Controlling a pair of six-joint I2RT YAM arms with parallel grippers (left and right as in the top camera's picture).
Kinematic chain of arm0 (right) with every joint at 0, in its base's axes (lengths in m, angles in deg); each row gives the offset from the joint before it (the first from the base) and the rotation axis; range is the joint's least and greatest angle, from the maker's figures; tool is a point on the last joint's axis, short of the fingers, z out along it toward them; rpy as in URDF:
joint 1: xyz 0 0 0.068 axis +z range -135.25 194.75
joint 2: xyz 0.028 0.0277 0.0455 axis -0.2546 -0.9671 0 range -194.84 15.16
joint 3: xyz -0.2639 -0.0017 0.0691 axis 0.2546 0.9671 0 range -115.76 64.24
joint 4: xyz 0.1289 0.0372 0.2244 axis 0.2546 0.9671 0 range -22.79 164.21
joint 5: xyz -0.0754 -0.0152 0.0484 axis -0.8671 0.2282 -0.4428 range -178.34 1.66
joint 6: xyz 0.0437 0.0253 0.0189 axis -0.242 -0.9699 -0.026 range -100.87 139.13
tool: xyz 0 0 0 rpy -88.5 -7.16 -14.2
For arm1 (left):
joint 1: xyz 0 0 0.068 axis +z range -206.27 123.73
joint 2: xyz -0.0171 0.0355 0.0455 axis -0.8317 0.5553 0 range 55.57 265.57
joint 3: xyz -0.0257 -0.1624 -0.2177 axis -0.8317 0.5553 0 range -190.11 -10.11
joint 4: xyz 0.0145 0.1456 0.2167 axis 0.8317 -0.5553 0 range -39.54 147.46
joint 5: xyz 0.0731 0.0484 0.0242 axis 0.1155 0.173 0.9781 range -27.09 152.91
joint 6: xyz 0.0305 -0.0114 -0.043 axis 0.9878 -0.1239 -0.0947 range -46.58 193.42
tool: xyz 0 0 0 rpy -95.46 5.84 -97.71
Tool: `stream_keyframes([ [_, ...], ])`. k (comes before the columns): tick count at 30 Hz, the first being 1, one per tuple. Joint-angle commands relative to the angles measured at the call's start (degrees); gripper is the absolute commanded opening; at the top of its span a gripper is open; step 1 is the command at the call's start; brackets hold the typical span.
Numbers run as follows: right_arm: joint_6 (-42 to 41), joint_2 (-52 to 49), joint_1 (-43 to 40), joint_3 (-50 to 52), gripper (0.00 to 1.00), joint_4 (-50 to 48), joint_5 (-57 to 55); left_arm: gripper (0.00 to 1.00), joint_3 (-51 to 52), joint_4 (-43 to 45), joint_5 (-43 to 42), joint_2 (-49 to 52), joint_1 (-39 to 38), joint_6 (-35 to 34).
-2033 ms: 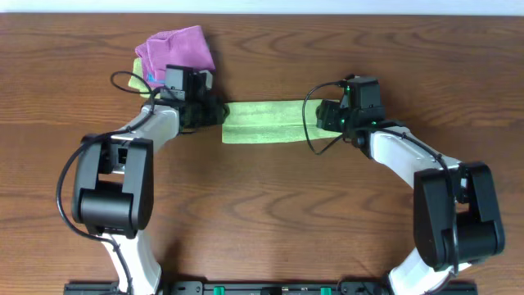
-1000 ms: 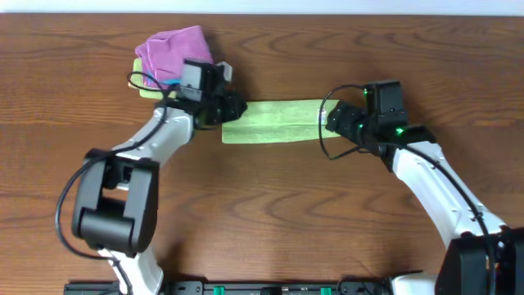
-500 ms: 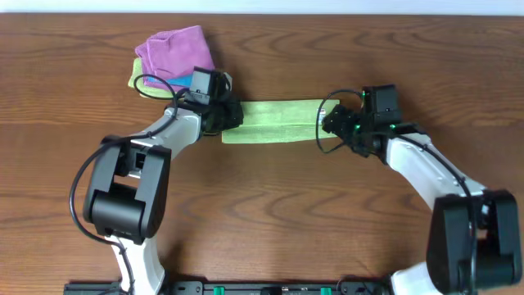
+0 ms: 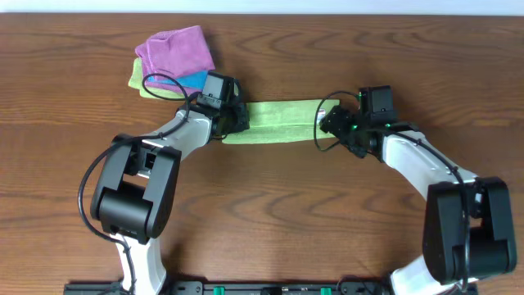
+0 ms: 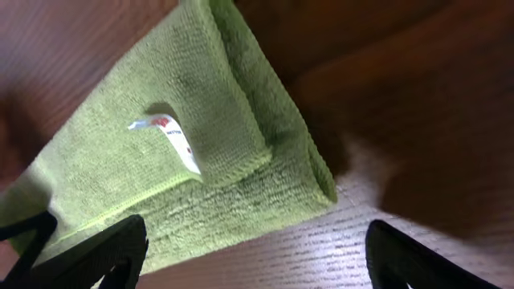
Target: Fold the cloth
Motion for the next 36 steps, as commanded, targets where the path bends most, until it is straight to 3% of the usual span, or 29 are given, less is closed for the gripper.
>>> stream_keyframes([
  [1, -0.9, -1.9, -0.1, 0.5, 0.86, -0.7, -1.1, 0.06, -0.8, -1.0, 2.6, 1.6, 0.0, 1.0],
  [11, -2.8, -6.9, 0.5, 0.5, 0.84, -5.6, 1.0, 0.06, -0.8, -2.2, 2.6, 1.6, 0.0, 1.1],
  [20, -3.9, -10.6, 3.1, 0.5, 0.73, -11.2, 0.7, 0.06, -0.8, -2.5, 2.6, 1.6, 0.0, 1.1],
  [23, -3.9, -11.7, 3.3, 0.5, 0.57, -12.0, 0.2, 0.06, -0.8, -3.1, 2.5, 1.6, 0.0, 1.1],
  [29, -1.9, -11.9, 3.3, 0.5, 0.37, -13.8, -4.1, 0.06, -0.8, -5.2, 2.4, 1.6, 0.0, 2.6],
  [32, 0.5, -11.9, 3.3, 0.5, 0.10, -15.6, -4.5, 0.06, -0.8, -5.6, 2.4, 1.6, 0.0, 3.2],
  [33, 1.0, -11.9, 3.3, 0.5, 0.05, -16.0, -4.8, 0.06, -0.8, -5.7, 2.4, 1.6, 0.0, 3.2],
  [36, 4.2, -11.9, 3.3, 0.5, 0.01, -17.5, -5.1, 0.06, -0.8, -5.7, 2.4, 1.6, 0.0, 3.2],
])
